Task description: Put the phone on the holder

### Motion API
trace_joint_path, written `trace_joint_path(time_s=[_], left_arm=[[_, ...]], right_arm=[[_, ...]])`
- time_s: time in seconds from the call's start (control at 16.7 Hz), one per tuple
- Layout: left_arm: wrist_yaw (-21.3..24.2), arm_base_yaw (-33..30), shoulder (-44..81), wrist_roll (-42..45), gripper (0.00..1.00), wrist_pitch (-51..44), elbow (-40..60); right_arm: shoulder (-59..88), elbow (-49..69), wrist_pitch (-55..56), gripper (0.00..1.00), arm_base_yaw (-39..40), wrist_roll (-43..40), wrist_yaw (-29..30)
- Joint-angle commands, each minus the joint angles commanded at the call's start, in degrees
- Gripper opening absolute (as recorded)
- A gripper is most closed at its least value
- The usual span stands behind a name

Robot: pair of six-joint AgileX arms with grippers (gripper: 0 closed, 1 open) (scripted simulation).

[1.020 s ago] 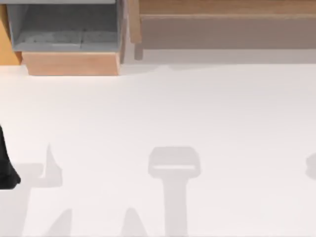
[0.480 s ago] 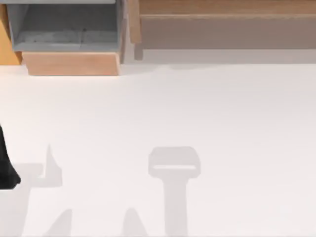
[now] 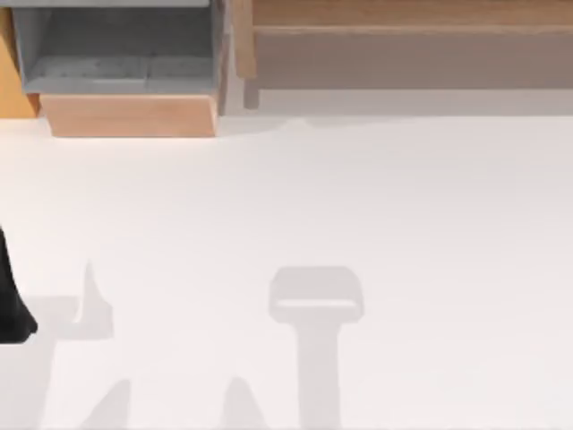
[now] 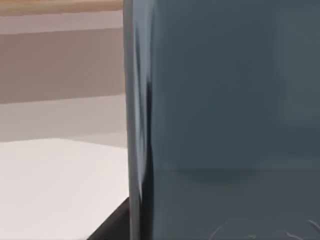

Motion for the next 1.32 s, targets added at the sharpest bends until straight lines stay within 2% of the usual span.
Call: trace_joint_path(time_s=[0.48,1.26,1.32], left_arm=[[0.0,0.0,0.0,0.0,1.0,0.0,0.0],[0.0,0.0,0.0,0.0,1.0,0.0,0.0],[0.0,0.0,0.0,0.0,1.0,0.0,0.0]], right_arm=[[3.86,0.92,3.69,0.0,1.04,2.3,0.73],[3.86,0.92,3.69,0.98,1.04,2.3,0.73],[3.86,0.92,3.69,1.0,1.04,2.3,0.73]])
